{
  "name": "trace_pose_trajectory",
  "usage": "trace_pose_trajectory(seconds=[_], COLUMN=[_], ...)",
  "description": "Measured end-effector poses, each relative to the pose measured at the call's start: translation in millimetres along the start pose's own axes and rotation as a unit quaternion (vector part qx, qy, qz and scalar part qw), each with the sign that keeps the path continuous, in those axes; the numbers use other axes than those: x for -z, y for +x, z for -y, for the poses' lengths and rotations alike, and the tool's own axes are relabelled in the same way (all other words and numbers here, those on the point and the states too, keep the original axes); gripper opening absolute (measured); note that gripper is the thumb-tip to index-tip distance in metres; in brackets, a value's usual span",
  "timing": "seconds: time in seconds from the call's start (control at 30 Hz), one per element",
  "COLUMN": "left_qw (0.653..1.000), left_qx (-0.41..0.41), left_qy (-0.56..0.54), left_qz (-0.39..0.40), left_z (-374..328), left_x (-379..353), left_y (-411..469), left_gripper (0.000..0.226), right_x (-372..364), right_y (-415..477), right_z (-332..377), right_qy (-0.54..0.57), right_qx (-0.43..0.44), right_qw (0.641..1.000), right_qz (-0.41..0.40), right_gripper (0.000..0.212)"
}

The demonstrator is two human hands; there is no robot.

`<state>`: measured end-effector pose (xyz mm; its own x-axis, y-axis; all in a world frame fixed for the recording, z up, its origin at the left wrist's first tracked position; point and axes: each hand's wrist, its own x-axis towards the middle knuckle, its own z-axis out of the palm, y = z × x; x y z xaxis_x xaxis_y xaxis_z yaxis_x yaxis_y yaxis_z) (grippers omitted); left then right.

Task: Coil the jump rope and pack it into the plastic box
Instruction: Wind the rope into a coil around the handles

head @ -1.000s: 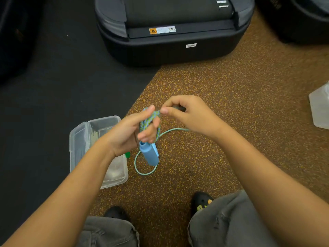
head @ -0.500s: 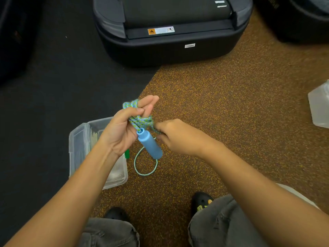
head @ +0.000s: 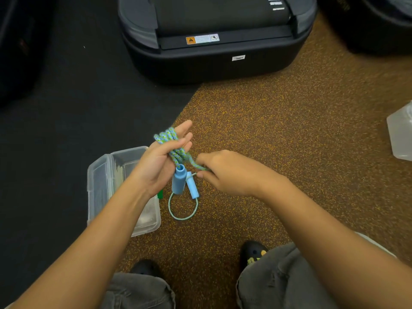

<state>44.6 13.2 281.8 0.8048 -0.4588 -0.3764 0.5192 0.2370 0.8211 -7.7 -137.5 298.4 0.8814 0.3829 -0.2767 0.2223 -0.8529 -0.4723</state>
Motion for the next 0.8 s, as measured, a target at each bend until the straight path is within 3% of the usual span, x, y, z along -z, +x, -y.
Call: trace_pose_trajectory(seconds=[0.13,0.23,0.3,0.43,0.6,0.7,0.8], left_qw=[0.988,0.966,0.96,0.965,0.973,0.981,0.983], left_qx=[-0.004,0.009,0.033,0.079,0.066,0.044,0.021], left_qy=[0.152,0.257,0.271,0.194,0.07,-0.034,-0.117], left_qz=[-0.031,0.024,0.054,0.155,0.209,0.186,0.137], left_z=[8.7,15.5,15.0,7.0,0.6,-2.8,-6.7], left_x=[4.4,1.2,-5.3,-15.8,-10.4,-11.4,-12.5], left_y=[2.6,-1.3,-6.0,-9.6,-11.2,-10.4,-8.8], left_gripper=[0.031,0.029,0.035,0.065,0.042,0.034,0.027], right_x=[-0.8,4.6,10.9,21.5,21.5,14.5,2.8], right_y=[-3.1,-0.9,0.7,1.2,6.3,9.3,11.0], right_z=[10.4,10.6,5.0,-7.6,-18.0,-17.5,-12.1], right_qy=[0.044,0.085,0.11,0.17,0.187,0.153,0.119], right_qx=[0.053,0.074,0.06,-0.002,-0.023,-0.039,-0.063], right_qw=[0.997,0.993,0.987,0.97,0.959,0.971,0.987], right_qz=[0.031,-0.043,-0.103,-0.176,-0.212,-0.181,-0.091], right_gripper=[0.019,0.015,0.016,0.023,0.027,0.031,0.03])
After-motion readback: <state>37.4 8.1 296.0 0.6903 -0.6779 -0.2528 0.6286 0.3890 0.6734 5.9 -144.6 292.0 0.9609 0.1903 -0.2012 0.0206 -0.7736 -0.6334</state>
